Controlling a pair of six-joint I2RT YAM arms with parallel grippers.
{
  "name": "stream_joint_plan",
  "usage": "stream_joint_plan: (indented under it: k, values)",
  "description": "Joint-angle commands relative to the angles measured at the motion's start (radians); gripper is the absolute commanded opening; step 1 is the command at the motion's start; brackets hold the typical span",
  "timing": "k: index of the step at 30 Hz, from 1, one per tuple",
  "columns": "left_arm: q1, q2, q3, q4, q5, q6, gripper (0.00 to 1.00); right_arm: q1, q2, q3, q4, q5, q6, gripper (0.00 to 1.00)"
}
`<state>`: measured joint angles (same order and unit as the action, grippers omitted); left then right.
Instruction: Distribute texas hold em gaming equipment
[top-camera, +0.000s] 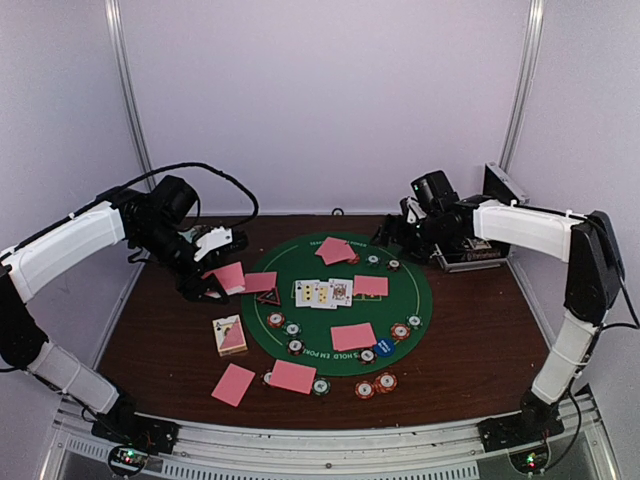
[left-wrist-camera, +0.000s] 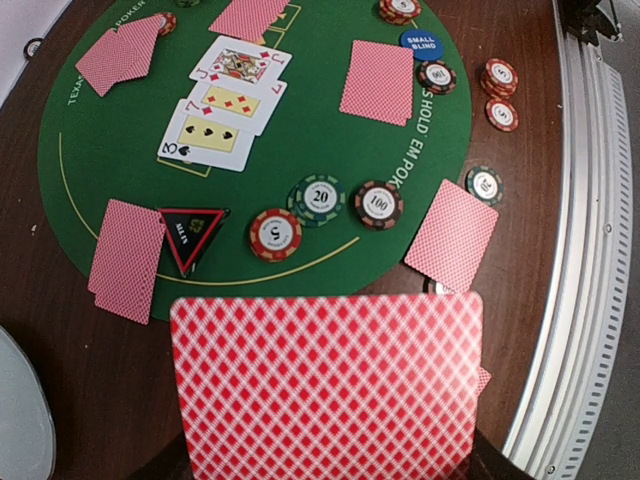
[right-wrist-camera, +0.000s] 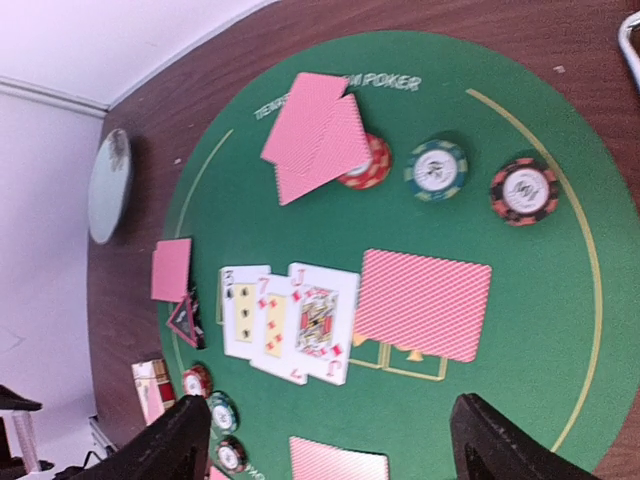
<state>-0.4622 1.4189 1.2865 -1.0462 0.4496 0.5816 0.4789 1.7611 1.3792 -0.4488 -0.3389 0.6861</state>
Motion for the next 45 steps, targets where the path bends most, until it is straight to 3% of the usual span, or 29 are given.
stream_joint_plan:
  k: [1,5,14,30,45]
  values:
    - [-0.003,-0.004,0.028,0.018,0.026,-0.001,0.0,0.121,0.004,0.008,0.079,-0.091,0.088,0.91]
    - [-0.003,0.001,0.031,0.02,0.03,-0.003,0.0,0.242,0.06,0.035,0.236,-0.199,0.197,0.99]
    - [-0.003,0.0,0.03,0.019,0.031,-0.008,0.0,0.4,0.203,0.137,0.531,-0.326,0.403,1.0]
    - [-0.003,0.005,0.027,0.02,0.034,-0.007,0.0,0.487,0.337,0.244,0.66,-0.359,0.496,0.99]
    - [-0.005,0.0,0.025,0.02,0.034,-0.006,0.0,0.519,0.456,0.389,0.614,-0.399,0.513,0.98]
